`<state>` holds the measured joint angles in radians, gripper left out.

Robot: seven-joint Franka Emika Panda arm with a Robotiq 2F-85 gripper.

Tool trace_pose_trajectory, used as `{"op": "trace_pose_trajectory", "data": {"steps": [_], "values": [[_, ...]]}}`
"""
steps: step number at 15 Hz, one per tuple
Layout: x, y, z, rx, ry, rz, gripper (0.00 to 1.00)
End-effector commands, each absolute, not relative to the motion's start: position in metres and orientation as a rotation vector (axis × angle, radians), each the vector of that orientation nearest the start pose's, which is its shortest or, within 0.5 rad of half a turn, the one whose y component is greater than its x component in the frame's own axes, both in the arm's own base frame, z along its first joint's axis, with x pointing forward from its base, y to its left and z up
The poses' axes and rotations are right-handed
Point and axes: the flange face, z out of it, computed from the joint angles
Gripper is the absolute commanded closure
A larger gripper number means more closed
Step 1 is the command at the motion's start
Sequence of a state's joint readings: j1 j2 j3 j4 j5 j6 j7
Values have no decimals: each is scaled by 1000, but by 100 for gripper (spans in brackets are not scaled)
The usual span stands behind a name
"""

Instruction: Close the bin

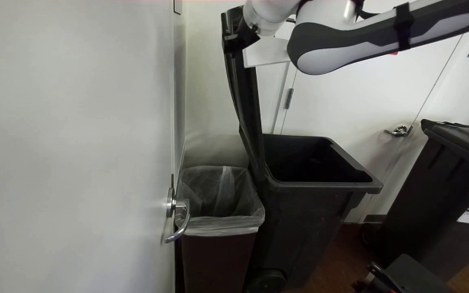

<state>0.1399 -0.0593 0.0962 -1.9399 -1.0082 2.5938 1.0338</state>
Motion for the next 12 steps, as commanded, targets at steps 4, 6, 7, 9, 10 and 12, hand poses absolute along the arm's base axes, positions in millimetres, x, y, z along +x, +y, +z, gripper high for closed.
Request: {"op": "trace_pose_trajectory", "data": {"steps": [4, 6, 7, 9, 10, 12], "values": [[537, 57, 570, -2903, 386, -1585, 77], [529, 37, 566, -2870, 419, -1585, 77], [524, 27, 562, -2855, 432, -1581, 77], [515, 9, 556, -2825, 468, -1578, 77], [511, 0, 553, -2813, 491, -1577, 77], [502, -17, 546, -2790, 541, -1566, 77]]}}
